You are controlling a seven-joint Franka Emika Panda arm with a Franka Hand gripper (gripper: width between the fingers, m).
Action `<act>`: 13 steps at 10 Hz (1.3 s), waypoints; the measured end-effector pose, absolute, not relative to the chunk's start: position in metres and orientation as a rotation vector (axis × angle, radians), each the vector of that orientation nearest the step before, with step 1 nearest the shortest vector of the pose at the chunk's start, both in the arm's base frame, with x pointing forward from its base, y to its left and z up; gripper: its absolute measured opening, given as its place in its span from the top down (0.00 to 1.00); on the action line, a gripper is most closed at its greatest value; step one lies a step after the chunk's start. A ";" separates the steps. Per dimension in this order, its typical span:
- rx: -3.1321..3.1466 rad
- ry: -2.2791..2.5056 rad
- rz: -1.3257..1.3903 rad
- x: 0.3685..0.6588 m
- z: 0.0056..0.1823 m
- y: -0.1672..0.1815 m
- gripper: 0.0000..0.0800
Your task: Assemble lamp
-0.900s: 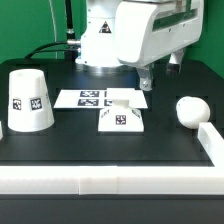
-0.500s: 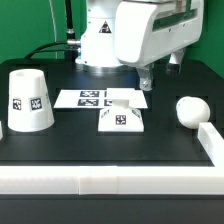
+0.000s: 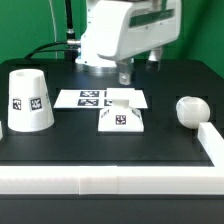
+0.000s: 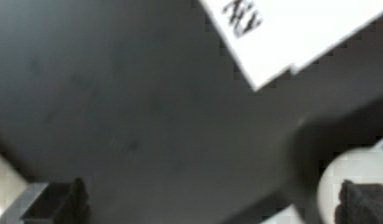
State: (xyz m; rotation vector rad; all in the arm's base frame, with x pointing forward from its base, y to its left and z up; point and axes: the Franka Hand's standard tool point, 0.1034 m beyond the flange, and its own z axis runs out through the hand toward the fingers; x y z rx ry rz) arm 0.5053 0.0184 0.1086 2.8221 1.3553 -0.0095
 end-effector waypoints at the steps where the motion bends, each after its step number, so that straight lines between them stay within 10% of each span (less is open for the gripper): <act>1: 2.828 1.330 0.007 0.487 0.106 0.009 0.13; 13: 3.166 0.045 -0.014 0.456 0.093 0.002 0.13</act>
Offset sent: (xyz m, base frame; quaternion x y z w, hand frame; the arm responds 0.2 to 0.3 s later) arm 0.0000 0.0000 0.0000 0.0000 0.0000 0.0000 1.0000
